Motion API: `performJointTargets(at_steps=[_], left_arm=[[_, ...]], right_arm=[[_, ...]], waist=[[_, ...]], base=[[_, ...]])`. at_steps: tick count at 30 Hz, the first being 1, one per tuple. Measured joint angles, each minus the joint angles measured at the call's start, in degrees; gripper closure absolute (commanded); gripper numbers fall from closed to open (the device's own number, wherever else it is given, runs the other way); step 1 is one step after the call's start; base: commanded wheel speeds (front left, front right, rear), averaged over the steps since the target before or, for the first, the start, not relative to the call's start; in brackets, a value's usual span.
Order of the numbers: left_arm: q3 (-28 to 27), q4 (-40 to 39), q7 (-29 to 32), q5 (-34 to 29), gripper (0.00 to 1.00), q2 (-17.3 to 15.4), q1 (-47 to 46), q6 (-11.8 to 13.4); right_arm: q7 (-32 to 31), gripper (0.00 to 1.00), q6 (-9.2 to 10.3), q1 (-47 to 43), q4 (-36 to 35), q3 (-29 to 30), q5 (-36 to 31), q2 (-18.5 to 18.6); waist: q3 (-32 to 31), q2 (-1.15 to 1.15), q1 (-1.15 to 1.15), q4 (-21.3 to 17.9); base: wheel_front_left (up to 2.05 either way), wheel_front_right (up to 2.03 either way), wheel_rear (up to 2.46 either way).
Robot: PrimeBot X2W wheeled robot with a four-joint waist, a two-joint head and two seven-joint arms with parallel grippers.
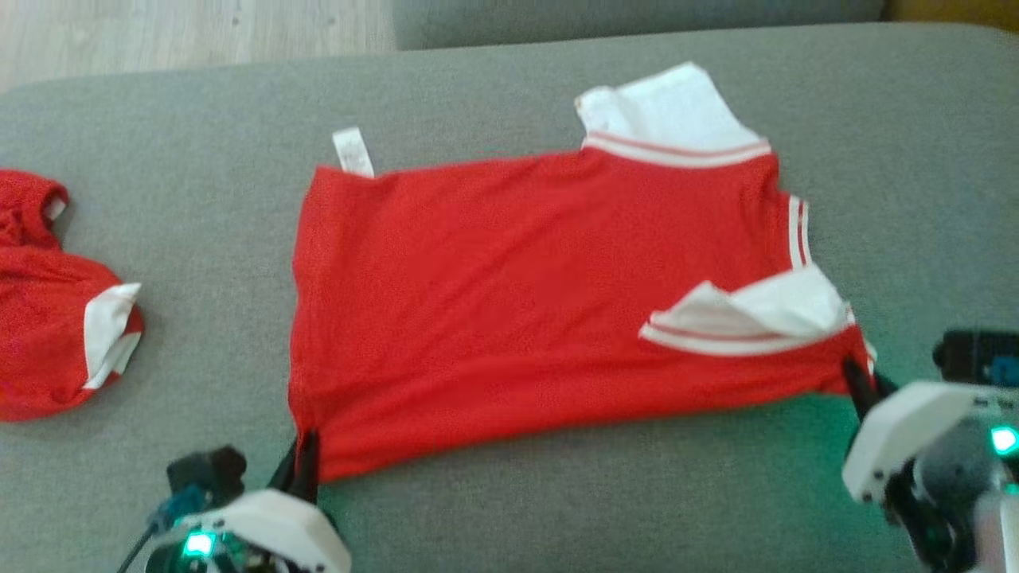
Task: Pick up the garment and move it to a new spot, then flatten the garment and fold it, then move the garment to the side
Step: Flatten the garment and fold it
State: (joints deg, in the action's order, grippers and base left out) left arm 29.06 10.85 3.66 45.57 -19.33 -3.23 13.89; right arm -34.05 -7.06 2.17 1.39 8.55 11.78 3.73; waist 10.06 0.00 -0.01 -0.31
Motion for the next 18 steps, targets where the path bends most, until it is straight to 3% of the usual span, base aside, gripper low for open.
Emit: performJointTargets(at_steps=[5, 6, 7, 8, 13, 18], left_arm=[[0.1, -7.8, 5.0, 1.2, 1.00, -3.3, 6.4, 3.9], [0.3, -9.0, 6.1, 1.6, 0.78, -3.9, 7.5, 4.4], [0.6, -10.1, 7.1, 1.9, 0.15, -4.4, 8.5, 4.4], [0.8, -11.0, 7.8, 1.9, 0.00, -4.7, 9.4, 4.4], [0.8, -13.0, 8.7, 1.8, 0.00, -6.2, 9.5, 3.8], [0.6, -13.3, 12.9, 1.9, 0.00, -9.0, -1.5, -1.1]], right_arm=[[-4.0, 1.00, 0.00, -7.7, -6.2, 1.2, 2.1, -1.4], [-4.5, 0.85, 0.00, -8.8, -6.5, 1.4, 2.3, -1.4], [-4.9, 0.00, 0.00, -9.6, -6.5, 1.6, 2.5, -1.4], [-5.0, 0.00, 0.00, -10.3, -6.5, 1.7, 3.1, -1.4], [-5.3, 0.00, 0.00, -9.9, -6.5, 0.4, 3.4, -1.4], [-7.5, 0.00, 0.00, 2.6, -7.7, -4.7, 3.5, 1.1]], waist=[[-1.2, 0.00, 0.00, -0.5], [-1.2, 0.00, 0.00, -0.6], [-1.2, 0.00, 0.00, -0.6], [-1.1, 0.00, 0.00, -0.6], [0.0, 0.00, 0.00, -0.7], [1.6, 0.00, 0.01, -1.0]], base=[[0.00, 0.00, 0.00], [0.00, 0.00, 0.00], [0.00, 0.00, 0.00], [0.00, 0.00, 0.00], [0.00, 0.00, 0.00], [0.00, 0.00, 0.00]])
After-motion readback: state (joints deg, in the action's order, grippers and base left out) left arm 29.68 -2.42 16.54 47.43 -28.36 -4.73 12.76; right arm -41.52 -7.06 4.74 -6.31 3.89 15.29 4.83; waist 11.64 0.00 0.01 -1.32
